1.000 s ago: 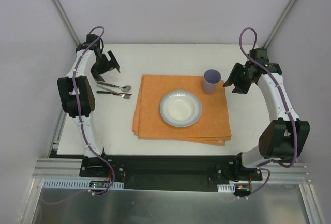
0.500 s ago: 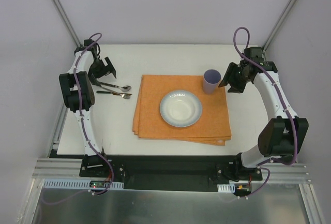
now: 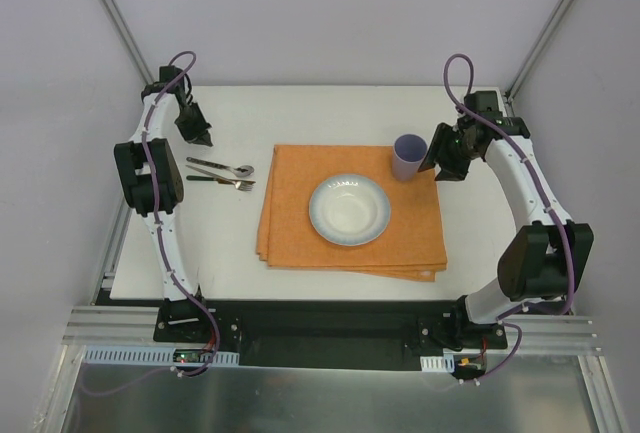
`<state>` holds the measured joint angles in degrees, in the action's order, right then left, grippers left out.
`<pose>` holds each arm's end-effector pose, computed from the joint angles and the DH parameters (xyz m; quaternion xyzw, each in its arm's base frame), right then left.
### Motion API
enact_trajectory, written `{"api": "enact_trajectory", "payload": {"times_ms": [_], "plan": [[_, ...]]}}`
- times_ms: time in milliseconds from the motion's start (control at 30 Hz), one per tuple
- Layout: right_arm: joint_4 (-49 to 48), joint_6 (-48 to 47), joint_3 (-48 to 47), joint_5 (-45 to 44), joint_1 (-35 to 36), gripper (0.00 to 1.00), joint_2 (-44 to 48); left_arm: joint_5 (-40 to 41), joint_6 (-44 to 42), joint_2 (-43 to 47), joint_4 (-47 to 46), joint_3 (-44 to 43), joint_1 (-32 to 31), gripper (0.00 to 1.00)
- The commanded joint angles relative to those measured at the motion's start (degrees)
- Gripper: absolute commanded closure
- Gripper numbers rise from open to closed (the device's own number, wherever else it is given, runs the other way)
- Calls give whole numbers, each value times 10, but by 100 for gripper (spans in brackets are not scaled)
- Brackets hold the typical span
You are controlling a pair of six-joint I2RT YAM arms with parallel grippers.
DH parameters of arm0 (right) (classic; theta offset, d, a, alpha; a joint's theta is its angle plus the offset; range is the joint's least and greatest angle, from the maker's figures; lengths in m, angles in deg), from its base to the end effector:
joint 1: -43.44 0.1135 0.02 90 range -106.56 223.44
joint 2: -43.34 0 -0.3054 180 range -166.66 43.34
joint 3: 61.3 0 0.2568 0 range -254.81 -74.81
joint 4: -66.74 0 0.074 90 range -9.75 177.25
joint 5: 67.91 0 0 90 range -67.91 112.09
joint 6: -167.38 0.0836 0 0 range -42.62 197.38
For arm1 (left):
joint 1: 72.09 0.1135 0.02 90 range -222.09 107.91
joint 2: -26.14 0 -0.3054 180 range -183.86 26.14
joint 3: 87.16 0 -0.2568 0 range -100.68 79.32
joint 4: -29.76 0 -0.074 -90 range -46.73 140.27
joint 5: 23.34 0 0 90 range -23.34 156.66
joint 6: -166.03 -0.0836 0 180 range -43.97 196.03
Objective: Set the dinner table for one person
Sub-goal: Move the spoon at the center of the board.
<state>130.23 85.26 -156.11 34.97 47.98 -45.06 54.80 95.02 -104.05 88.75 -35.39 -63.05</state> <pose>0.3486 0.0464 0.3169 -0.0040 0.9535 0.1374 0.2683 0.5453 0.0694 0.2018 -0.2080 0.9405 -0.1213 0.2398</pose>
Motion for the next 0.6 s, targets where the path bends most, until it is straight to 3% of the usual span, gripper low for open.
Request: {"api": "enact_trajectory", "payload": {"times_ms": [0, 567], "plan": [[15, -8, -10, 0, 9, 48, 2, -4, 8, -16, -3, -52, 3, 100], [25, -1, 22, -12, 29, 48, 2, 142, -18, -38, 10, -51, 18, 100]]}}
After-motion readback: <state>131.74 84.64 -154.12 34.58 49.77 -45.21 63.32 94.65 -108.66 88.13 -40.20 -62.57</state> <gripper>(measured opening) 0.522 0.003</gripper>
